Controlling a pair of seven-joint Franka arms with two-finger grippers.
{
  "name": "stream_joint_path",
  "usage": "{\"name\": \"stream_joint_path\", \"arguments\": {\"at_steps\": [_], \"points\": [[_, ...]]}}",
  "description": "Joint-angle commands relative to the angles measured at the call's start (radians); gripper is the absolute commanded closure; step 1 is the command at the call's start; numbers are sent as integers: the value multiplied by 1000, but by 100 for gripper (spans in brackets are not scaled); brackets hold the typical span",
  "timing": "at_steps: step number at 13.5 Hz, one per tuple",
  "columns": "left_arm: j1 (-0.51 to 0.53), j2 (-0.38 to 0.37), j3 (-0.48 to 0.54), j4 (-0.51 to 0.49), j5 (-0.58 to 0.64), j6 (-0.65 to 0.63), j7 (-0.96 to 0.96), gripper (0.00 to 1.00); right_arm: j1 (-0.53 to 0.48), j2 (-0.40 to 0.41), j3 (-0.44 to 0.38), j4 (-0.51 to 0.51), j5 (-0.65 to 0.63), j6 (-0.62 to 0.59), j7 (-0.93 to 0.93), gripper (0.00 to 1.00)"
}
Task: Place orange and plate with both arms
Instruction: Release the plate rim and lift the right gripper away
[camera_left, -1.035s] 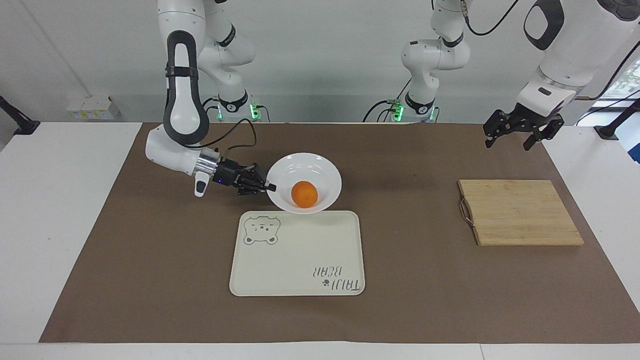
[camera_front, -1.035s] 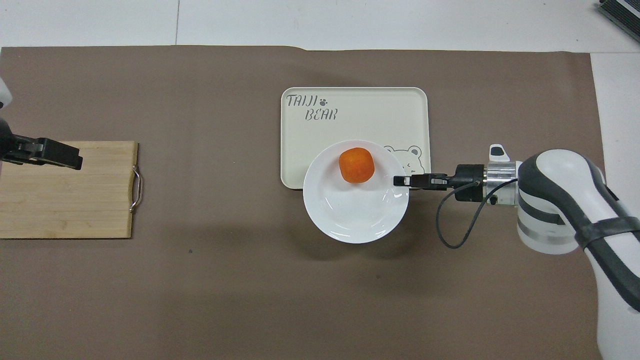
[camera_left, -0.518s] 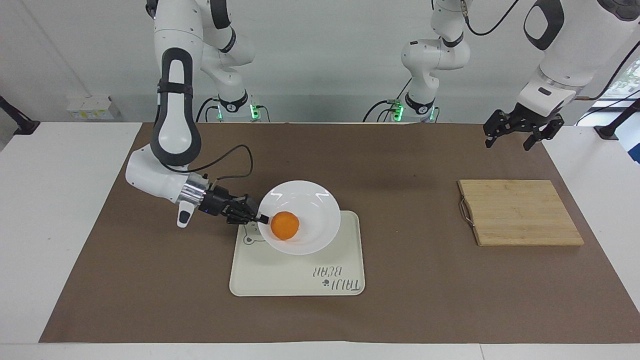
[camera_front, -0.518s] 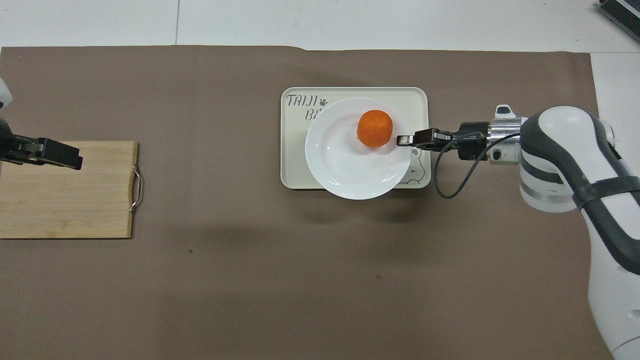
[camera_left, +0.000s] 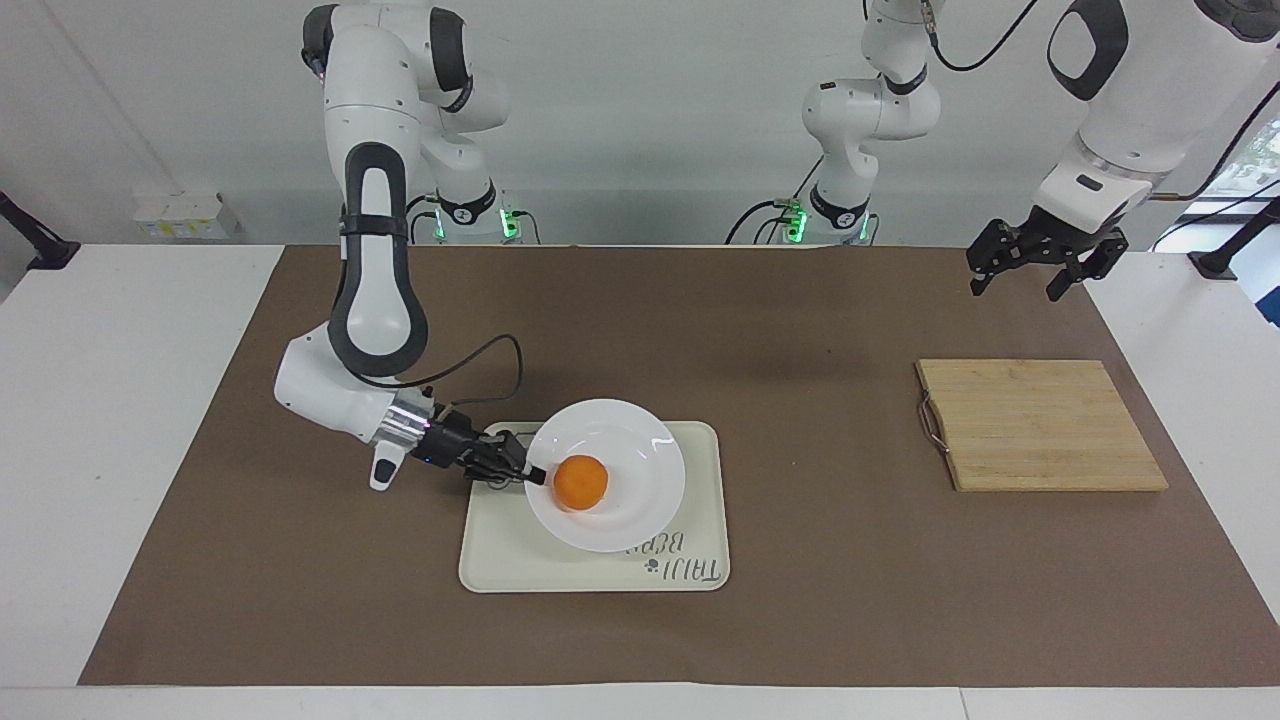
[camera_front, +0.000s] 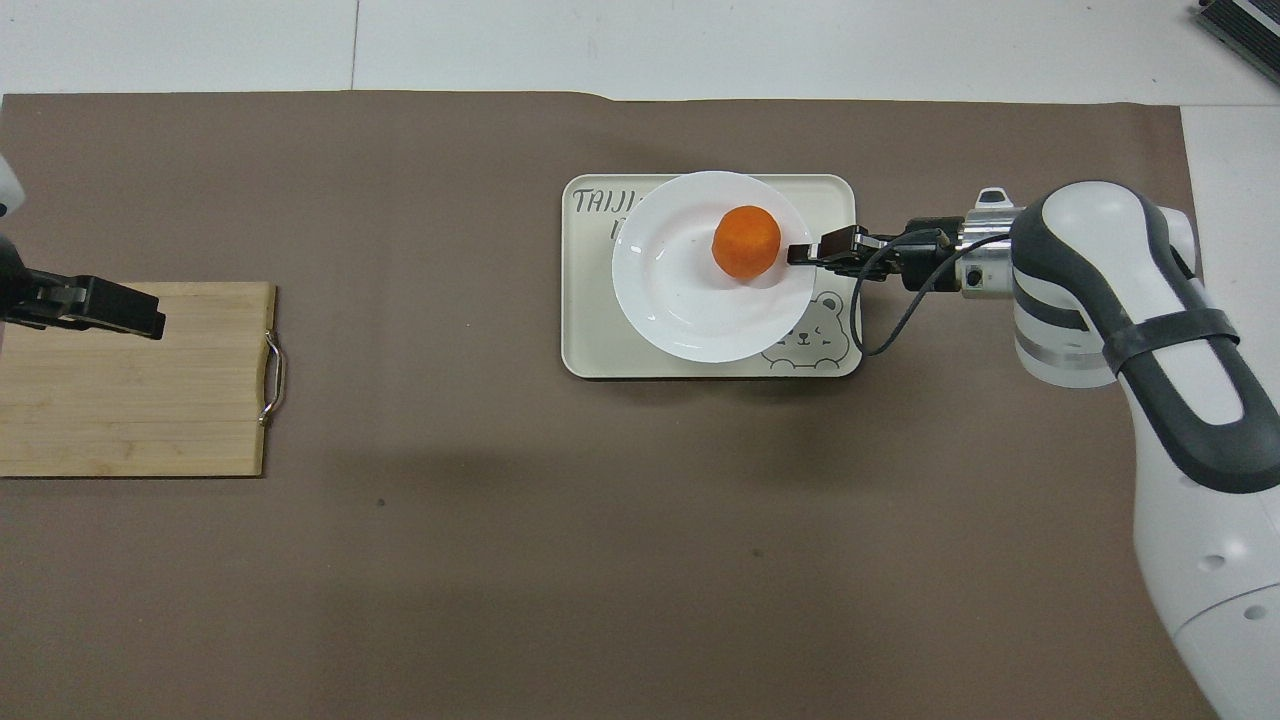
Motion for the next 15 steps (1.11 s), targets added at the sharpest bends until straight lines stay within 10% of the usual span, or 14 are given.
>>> {"name": "stream_joint_path", "arguments": {"at_steps": [1,14,15], "points": [[3,8,-2,18,19,-23,10,0,-1,31,7,41,-20,5,-20,100],[3,8,-2,18,19,-23,10,0,29,38,5,-10,-60,98,-29,100],[3,8,-2,18,19,-23,10,0,28,38,4,-8,-69,99,-29,67]]}}
